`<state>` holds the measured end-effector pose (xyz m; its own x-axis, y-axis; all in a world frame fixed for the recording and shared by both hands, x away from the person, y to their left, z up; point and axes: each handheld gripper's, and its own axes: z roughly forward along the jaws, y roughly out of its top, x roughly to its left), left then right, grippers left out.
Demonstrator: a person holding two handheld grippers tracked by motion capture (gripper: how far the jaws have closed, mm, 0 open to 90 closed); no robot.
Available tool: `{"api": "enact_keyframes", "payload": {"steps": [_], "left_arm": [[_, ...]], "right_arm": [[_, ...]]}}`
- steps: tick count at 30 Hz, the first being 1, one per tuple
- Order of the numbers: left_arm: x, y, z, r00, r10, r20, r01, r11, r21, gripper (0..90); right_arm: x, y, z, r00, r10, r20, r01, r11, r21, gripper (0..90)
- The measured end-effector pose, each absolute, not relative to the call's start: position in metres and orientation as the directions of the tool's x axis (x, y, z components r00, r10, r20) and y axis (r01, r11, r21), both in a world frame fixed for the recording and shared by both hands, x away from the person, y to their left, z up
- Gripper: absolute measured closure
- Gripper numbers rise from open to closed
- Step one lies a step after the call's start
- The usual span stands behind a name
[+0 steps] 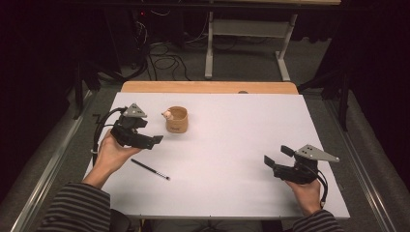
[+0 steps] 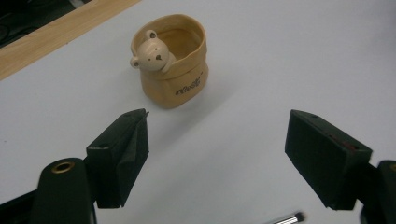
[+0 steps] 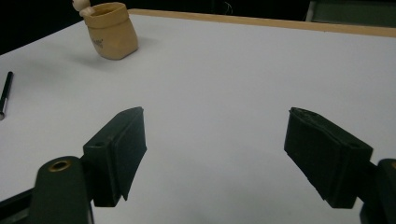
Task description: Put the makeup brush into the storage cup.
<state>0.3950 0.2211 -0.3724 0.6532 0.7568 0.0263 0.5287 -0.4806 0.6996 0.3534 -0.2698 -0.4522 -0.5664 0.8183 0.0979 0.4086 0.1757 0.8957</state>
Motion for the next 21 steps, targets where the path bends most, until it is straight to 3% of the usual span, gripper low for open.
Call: {"api": "enact_keyframes", "payload": {"steps": [4, 21], "left_arm": [[0.392, 0.223, -0.368, 0.645, 0.761, 0.066, 0.507, -0.490, 0.709, 23.2], [0.391, 0.227, -0.358, 0.652, 0.754, 0.081, 0.524, -0.525, 0.671, 23.0]], "right_arm": [[0.352, -0.269, -0.452, -0.569, 0.818, 0.088, 0.404, 0.184, 0.896, 22.0], [0.351, -0.270, -0.451, -0.560, 0.824, 0.083, 0.401, 0.182, 0.898, 22.0]]}}
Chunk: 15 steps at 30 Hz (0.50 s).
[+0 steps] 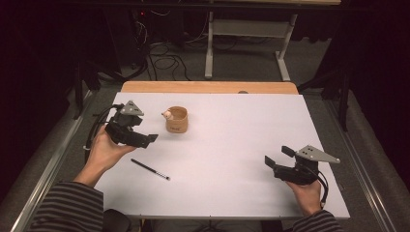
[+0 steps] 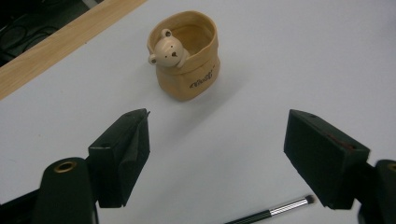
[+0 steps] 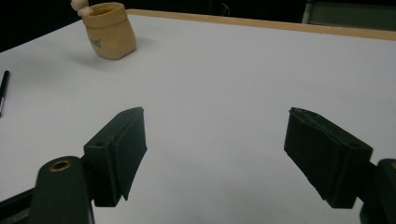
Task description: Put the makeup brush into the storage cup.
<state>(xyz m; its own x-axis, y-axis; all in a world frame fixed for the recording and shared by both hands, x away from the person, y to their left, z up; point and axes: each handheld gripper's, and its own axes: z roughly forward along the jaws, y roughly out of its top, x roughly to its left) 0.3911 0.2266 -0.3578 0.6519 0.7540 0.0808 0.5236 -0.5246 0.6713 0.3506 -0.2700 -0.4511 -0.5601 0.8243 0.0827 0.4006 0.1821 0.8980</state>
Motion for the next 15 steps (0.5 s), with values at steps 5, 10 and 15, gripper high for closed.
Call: {"api": "enact_keyframes", "payload": {"steps": [5, 10, 15], "left_arm": [[0.3909, 0.2254, -0.3538, 0.671, 0.737, 0.081, 0.529, -0.552, 0.644, 22.4], [0.3921, 0.2252, -0.3495, 0.675, 0.732, 0.086, 0.533, -0.566, 0.629, 19.7], [0.3926, 0.2231, -0.3478, 0.687, 0.720, 0.091, 0.542, -0.593, 0.596, 19.6]], "right_arm": [[0.3512, -0.2701, -0.4514, -0.561, 0.823, 0.085, 0.403, 0.182, 0.897, 22.0], [0.3510, -0.2709, -0.4510, -0.555, 0.827, 0.089, 0.401, 0.173, 0.900, 22.0], [0.3513, -0.2711, -0.4513, -0.556, 0.826, 0.091, 0.403, 0.172, 0.899, 21.9]]}}
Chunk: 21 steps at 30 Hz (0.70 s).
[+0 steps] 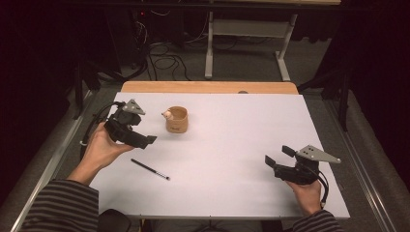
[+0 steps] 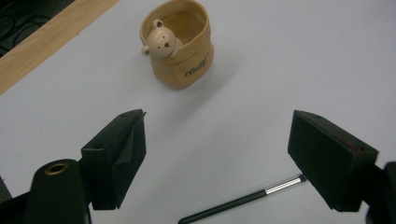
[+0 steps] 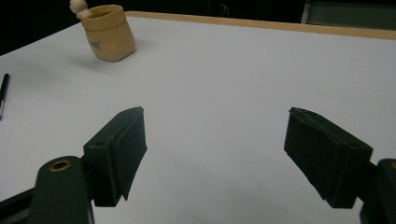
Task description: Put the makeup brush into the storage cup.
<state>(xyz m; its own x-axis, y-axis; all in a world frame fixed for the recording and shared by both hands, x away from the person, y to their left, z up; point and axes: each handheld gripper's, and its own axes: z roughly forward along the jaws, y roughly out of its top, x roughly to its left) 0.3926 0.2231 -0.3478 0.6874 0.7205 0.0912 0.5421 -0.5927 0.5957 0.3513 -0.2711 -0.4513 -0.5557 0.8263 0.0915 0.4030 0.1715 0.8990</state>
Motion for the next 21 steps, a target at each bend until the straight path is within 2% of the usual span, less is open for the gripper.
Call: {"api": "enact_keyframes", "payload": {"steps": [21], "left_arm": [[0.399, 0.209, -0.354, 0.733, 0.676, 0.076, 0.571, -0.673, 0.471, 20.7]], "right_arm": [[0.351, -0.270, -0.451, -0.564, 0.821, 0.086, 0.401, 0.182, 0.898, 22.0]]}}
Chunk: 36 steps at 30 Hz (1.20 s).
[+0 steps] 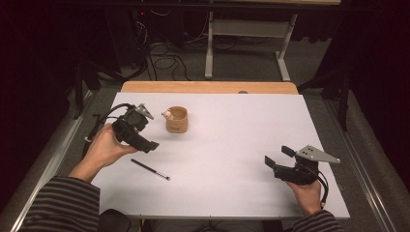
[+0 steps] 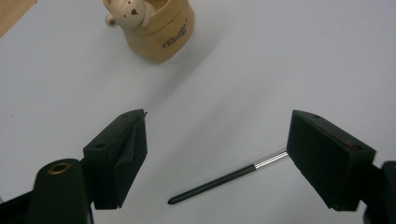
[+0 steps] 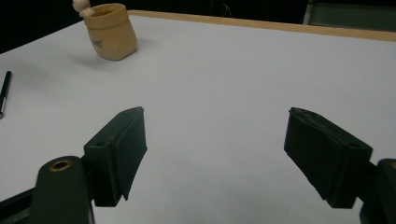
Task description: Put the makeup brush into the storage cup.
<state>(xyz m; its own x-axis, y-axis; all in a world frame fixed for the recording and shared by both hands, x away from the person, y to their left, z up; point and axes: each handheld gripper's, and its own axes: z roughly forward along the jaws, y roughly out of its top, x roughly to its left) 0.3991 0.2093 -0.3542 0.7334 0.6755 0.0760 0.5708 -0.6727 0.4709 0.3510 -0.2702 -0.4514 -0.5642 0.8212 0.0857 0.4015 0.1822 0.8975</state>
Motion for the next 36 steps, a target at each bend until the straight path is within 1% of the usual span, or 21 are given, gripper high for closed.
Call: {"api": "enact_keyframes", "payload": {"steps": [8, 18, 23, 36], "left_arm": [[0.399, 0.208, -0.356, 0.746, 0.661, 0.073, 0.566, -0.689, 0.453, 19.5], [0.397, 0.203, -0.360, 0.775, 0.626, 0.085, 0.550, -0.736, 0.395, 19.8], [0.397, 0.200, -0.365, 0.795, 0.603, 0.068, 0.546, -0.759, 0.356, 22.1], [0.396, 0.198, -0.377, 0.799, 0.600, 0.050, 0.555, -0.766, 0.325, 22.6]], "right_arm": [[0.351, -0.270, -0.451, -0.564, 0.821, 0.083, 0.401, 0.184, 0.897, 22.1], [0.350, -0.270, -0.451, -0.557, 0.827, 0.081, 0.397, 0.180, 0.900, 23.0], [0.351, -0.269, -0.452, -0.562, 0.823, 0.080, 0.402, 0.187, 0.896, 23.1], [0.351, -0.270, -0.452, -0.561, 0.823, 0.082, 0.404, 0.186, 0.896, 23.2]]}}
